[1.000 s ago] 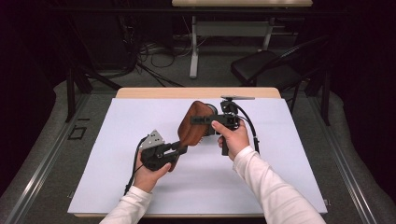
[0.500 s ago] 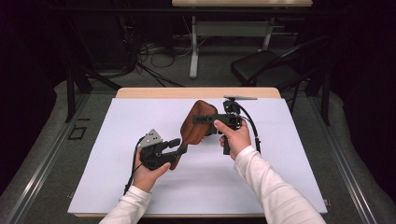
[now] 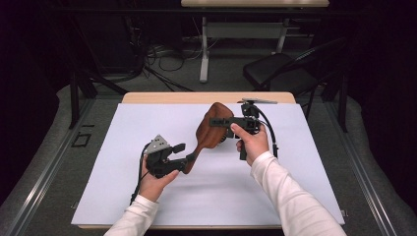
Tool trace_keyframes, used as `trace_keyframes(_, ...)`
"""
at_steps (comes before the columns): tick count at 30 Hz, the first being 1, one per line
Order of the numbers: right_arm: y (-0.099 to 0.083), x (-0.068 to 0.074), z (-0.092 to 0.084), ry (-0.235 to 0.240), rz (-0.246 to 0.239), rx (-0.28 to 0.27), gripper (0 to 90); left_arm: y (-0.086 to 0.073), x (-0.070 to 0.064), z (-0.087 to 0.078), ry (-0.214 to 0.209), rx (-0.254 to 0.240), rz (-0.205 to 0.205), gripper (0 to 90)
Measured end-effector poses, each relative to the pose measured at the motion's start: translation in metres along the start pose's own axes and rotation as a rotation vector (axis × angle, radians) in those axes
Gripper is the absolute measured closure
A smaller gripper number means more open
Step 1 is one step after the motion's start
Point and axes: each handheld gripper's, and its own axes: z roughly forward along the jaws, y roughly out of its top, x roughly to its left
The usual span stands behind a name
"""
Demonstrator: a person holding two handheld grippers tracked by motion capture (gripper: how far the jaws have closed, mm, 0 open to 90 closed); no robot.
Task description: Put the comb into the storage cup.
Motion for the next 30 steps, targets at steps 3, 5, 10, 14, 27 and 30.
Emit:
trace_keyframes(3,0.002,-0.002,-0.003,-0.005,0.004,-0.014,47.9,0.001,0.003,0.000,-0.017,0.003,-0.023,38.1)
trace_keyframes(5,0.003,-0.002,-0.005,-0.009,0.008,-0.024,47.9,0.001,0.005,0.001,-0.021,0.019,-0.035,37.8)
trace_keyframes(10,0.006,-0.004,-0.010,-0.017,0.008,-0.038,47.9,0.000,0.009,0.004,-0.007,0.033,-0.044,37.8)
trace_keyframes(14,0.009,-0.005,-0.015,-0.031,0.003,-0.047,47.9,-0.001,0.016,0.005,0.041,0.051,-0.048,37.2)
trace_keyframes(27,0.021,-0.004,-0.031,-0.055,-0.003,-0.079,47.8,-0.002,0.028,0.000,0.136,0.048,-0.055,36.5)
trace_keyframes(30,0.023,-0.003,-0.033,-0.061,-0.007,-0.083,47.8,-0.002,0.030,-0.002,0.170,0.047,-0.049,36.4)
